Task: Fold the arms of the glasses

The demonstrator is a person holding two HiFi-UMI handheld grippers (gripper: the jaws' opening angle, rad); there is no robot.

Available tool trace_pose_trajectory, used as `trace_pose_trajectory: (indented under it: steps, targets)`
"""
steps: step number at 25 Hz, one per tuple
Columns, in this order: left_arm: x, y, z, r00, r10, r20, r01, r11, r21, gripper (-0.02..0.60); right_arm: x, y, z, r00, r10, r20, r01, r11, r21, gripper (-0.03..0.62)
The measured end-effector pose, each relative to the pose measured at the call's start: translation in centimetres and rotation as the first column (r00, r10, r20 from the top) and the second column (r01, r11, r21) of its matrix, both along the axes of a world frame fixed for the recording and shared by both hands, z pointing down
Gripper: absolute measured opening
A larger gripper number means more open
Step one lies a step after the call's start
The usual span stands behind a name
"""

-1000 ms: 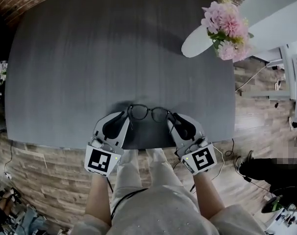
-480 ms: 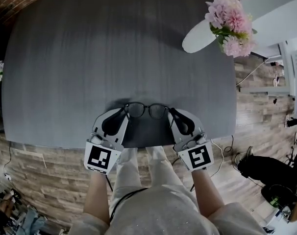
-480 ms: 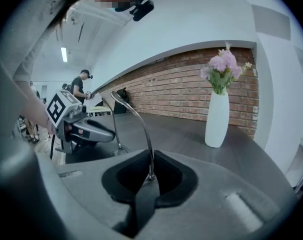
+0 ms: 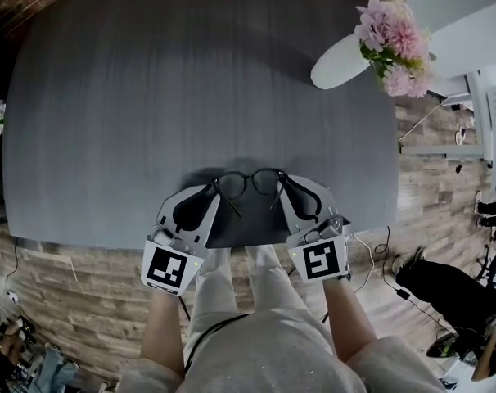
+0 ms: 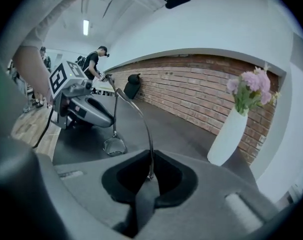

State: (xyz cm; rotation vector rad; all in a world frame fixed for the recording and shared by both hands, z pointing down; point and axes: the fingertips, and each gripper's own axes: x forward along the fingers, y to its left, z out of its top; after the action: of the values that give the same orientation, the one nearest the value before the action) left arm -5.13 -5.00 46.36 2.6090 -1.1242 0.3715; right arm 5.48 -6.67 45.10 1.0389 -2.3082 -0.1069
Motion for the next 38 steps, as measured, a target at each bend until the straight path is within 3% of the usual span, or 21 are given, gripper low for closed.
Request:
trace_pose_trajectory:
  steps: [8, 15, 25, 32, 36, 38]
  targets:
    - [-0.3, 0.5, -0.3, 1.000, 0.018, -0.011, -0.018, 1.000, 0.010, 0.046, -2.2, 0.1, 0.8, 0.979, -0.097, -0.179, 0.109, 0.992, 0.059, 0.018]
    - [-0.1, 1.3, -0.6, 0.999, 0.046, -0.025, -0.045, 0.998, 0.036, 0.046, -3.3, 0.3, 1.7, 0.938, -0.139, -0.318, 0.178, 0.979, 0.098, 0.018]
    - [-0.3, 2.4, -0.7, 0.997, 0.072, -0.038, -0.070, 0.996, 0.046, 0.046, -4.6, 1.0, 3.1, 0.820, -0.220, -0.528, 0.336, 0.932, 0.135, 0.020]
    - [-0.4, 2.6, -0.7, 0.996, 0.088, -0.026, -0.086, 0.994, 0.065, 0.046, -5.6, 1.3, 3.7, 0.747, -0.253, -0.615, 0.416, 0.899, 0.137, 0.020]
    - [-0.3, 2.6, -0.7, 0.996, 0.088, -0.025, -0.086, 0.994, 0.064, 0.046, -5.4, 1.8, 4.8, 0.684, -0.259, -0.682, 0.460, 0.879, 0.127, 0.025]
    - [-0.3, 2.6, -0.7, 0.996, 0.083, -0.029, -0.082, 0.995, 0.058, 0.046, -5.5, 1.8, 5.0, 0.673, -0.260, -0.692, 0.468, 0.874, 0.127, 0.025]
